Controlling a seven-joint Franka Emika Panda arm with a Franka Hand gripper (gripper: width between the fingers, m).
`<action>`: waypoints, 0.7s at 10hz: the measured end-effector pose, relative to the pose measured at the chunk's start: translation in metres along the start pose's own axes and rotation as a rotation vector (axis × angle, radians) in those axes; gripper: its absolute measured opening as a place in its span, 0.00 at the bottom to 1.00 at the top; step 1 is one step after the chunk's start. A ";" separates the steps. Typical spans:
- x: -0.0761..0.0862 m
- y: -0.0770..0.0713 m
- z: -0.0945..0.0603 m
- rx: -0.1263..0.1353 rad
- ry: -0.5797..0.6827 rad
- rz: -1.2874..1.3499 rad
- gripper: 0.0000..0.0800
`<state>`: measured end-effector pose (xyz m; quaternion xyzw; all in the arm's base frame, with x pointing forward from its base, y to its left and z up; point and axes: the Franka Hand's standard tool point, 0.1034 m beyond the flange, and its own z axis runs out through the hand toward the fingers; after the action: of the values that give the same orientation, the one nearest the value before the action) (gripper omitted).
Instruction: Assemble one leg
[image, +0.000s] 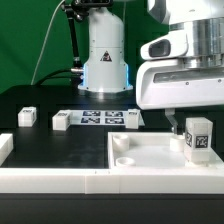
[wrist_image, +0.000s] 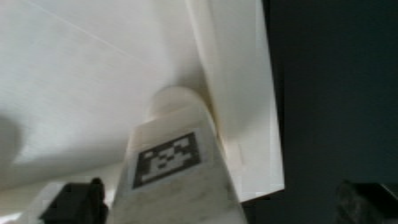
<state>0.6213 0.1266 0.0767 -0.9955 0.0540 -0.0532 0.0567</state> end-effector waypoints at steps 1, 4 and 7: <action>0.001 0.005 0.000 -0.001 0.000 -0.038 0.81; 0.001 0.004 0.000 -0.001 -0.001 -0.041 0.60; 0.001 0.007 0.001 -0.003 -0.001 -0.032 0.37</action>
Offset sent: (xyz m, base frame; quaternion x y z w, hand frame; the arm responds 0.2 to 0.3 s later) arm 0.0000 0.0000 0.0000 0.0000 0.0000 0.0000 1.0000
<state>0.6214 0.1202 0.0753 -0.9964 0.0380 -0.0533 0.0544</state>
